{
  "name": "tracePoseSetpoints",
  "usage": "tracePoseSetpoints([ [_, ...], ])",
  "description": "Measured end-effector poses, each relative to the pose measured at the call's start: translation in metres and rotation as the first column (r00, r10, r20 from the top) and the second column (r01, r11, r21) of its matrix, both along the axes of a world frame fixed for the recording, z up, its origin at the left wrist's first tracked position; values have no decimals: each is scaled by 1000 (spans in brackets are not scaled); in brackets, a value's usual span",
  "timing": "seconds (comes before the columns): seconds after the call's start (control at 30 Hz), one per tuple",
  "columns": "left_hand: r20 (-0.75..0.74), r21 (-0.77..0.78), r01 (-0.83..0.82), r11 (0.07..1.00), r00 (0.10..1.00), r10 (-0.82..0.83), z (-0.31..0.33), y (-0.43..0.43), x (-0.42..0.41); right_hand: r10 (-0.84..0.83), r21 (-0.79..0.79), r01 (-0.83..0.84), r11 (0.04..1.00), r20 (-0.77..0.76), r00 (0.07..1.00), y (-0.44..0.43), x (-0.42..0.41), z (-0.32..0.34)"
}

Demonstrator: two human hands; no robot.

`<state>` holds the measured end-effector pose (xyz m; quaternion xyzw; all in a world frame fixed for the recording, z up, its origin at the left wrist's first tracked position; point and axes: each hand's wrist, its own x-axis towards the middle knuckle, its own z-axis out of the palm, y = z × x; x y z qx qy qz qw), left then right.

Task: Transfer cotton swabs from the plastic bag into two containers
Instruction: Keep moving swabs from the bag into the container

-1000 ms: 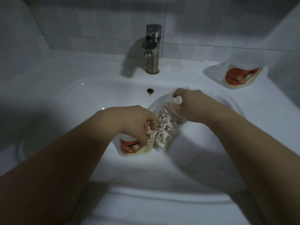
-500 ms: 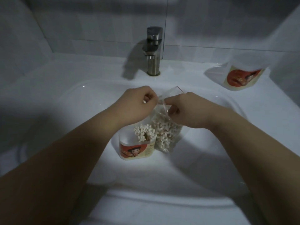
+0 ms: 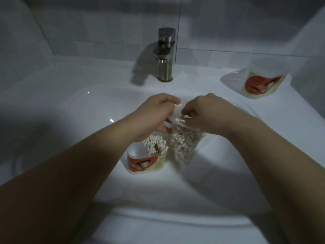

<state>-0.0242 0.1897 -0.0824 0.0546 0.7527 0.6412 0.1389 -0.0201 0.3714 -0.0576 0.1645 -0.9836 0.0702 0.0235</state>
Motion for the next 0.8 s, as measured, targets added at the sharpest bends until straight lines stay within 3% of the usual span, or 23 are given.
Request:
tracePoseSetpoints([
  [0.1, 27, 30, -11, 999, 1000, 10, 2, 1, 1, 10, 25, -10, 1000, 17, 1000, -4, 6, 4],
  [0.2, -1, -159, 46, 986, 999, -47, -1, 0, 4, 9, 102, -31, 994, 204, 979, -14, 15, 1],
  [0.3, -54, -302, 68, 951, 995, -88, -3, -1, 4, -16, 132, -10, 991, 199, 980, -18, 17, -1],
  [0.57, -229, -430, 43, 902, 961, -155, -7, -3, 5, -30, 217, -24, 976, 241, 970, -19, 16, 0],
  [0.8, -278, -386, 39, 922, 948, -157, -10, -1, 6, -42, 248, -12, 969, 211, 977, -13, 13, -3],
])
